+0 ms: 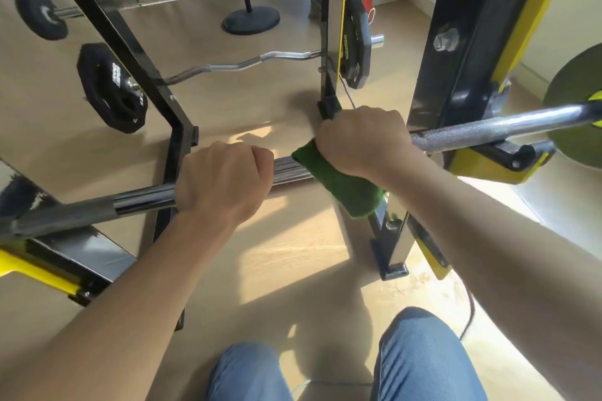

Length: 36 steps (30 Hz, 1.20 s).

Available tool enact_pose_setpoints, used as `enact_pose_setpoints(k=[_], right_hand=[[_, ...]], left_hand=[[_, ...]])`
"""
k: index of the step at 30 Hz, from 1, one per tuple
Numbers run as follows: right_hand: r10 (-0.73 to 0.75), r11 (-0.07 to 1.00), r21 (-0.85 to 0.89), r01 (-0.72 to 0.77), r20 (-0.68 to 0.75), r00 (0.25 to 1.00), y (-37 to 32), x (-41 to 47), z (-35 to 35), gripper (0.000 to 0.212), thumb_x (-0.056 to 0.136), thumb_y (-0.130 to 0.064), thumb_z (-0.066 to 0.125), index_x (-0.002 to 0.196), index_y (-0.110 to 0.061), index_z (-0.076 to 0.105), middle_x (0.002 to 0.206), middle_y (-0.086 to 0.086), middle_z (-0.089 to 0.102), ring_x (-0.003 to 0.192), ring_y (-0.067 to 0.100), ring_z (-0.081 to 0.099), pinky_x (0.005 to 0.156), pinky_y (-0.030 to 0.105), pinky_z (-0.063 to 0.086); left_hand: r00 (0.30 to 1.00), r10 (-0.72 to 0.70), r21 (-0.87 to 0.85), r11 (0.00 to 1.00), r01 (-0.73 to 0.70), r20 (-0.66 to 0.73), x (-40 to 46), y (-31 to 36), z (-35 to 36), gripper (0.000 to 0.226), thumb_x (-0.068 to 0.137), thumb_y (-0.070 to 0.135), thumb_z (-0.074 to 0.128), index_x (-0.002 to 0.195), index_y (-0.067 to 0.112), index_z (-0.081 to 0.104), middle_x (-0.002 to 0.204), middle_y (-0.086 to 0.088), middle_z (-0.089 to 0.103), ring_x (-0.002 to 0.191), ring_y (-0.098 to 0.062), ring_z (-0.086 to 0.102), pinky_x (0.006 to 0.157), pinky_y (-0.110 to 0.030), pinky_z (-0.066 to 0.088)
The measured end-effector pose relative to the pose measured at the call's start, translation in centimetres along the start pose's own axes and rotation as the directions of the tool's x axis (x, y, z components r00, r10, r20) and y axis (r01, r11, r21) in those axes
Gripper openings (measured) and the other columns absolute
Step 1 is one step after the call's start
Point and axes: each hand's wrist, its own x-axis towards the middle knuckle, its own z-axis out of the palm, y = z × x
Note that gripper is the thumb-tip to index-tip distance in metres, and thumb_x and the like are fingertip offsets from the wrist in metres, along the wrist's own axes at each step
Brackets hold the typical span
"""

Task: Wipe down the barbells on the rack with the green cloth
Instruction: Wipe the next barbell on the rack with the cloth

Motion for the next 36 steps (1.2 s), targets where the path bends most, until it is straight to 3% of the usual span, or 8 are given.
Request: enact_pose_setpoints(k=[3,7,14,21,26,29,32,36], right_hand=[[0.045,0.998,0.068,-0.011,-0.515,0.856,-0.5,-4.0,3.5,0.039,0.103,-0.032,0.025,0.078,-0.018,0.052,0.070,0.000,0.055,0.071,0.027,0.053,0.076,0.039,0.039],[0.050,0.987,0.148,0.064,-0.656,0.753,-1.0,-5.2,6.3,0.033,0.101,-0.028,0.034,0.090,-0.011,0.060,0.089,0.005,0.059,0.086,0.029,0.051,0.101,0.042,0.034],[-0.157,0.984,-0.027,0.176,-0.596,0.788,1.2,-1.8,3.5,0.045,0.102,-0.036,0.030,0.065,-0.019,0.049,0.054,-0.006,0.046,0.044,0.020,0.043,0.055,0.032,0.044],[-0.188,0.982,-0.109,0.153,-0.547,0.816,10.9,-1.9,3.0,0.055,0.105,-0.033,0.018,0.072,-0.012,0.056,0.069,0.009,0.064,0.064,0.034,0.059,0.088,0.045,0.046],[0.028,1.000,0.008,-0.030,-0.622,0.783,6.6,-2.8,2.9,0.045,0.101,-0.027,0.035,0.062,-0.016,0.053,0.052,0.003,0.053,0.049,0.030,0.051,0.067,0.037,0.045],[-0.090,0.993,-0.110,0.047,-0.422,0.902,3.6,-2.3,1.2,0.039,0.097,-0.027,0.041,0.060,-0.018,0.047,0.047,-0.002,0.038,0.045,0.024,0.046,0.057,0.031,0.039],[-0.132,0.991,0.011,0.132,-0.029,0.991,1.5,-0.6,-0.3,0.043,0.102,-0.034,0.027,0.073,-0.012,0.049,0.071,0.000,0.050,0.073,0.023,0.054,0.070,0.034,0.039],[-0.075,0.973,0.224,-0.063,0.559,0.826,1.6,2.5,-2.6,0.036,0.097,-0.036,0.040,0.088,-0.013,0.065,0.098,0.007,0.067,0.086,0.020,0.065,0.083,0.034,0.050]], left_hand=[[1.000,-0.005,-0.019,1.000,0.005,-0.004,-0.2,0.1,0.1,0.058,0.099,0.038,0.019,0.053,0.016,0.045,0.048,-0.005,0.046,0.043,-0.018,0.046,0.045,-0.024,0.034],[1.000,-0.005,-0.020,1.000,0.005,-0.008,-0.2,0.2,0.0,0.056,0.099,0.040,0.020,0.053,0.016,0.043,0.047,-0.004,0.044,0.041,-0.016,0.044,0.044,-0.022,0.034],[1.000,-0.026,-0.009,1.000,0.025,-0.003,-0.3,0.2,-0.2,0.055,0.098,0.034,0.023,0.050,0.014,0.042,0.048,-0.005,0.045,0.040,-0.018,0.040,0.044,-0.024,0.031],[0.999,-0.046,0.006,0.999,0.046,-0.010,-0.4,0.1,0.0,0.054,0.099,0.030,0.028,0.048,0.015,0.041,0.051,-0.007,0.047,0.042,-0.022,0.040,0.049,-0.029,0.034],[0.998,-0.028,0.039,0.999,0.030,-0.048,-0.4,0.5,0.2,0.056,0.099,0.032,0.026,0.049,0.014,0.043,0.046,-0.006,0.045,0.038,-0.019,0.039,0.044,-0.023,0.027],[0.998,-0.037,0.035,0.999,0.039,-0.051,-0.3,0.6,0.2,0.056,0.100,0.030,0.028,0.050,0.012,0.046,0.052,-0.009,0.053,0.042,-0.024,0.044,0.048,-0.028,0.036],[0.998,-0.050,0.022,0.998,0.050,-0.034,-0.2,0.7,0.0,0.052,0.100,0.028,0.032,0.052,0.013,0.046,0.060,-0.013,0.057,0.053,-0.031,0.053,0.058,-0.036,0.048],[0.999,-0.055,0.001,0.999,0.055,0.000,-0.2,0.5,-0.1,0.052,0.101,0.030,0.030,0.050,0.019,0.039,0.059,-0.012,0.057,0.056,-0.032,0.056,0.064,-0.040,0.055]])
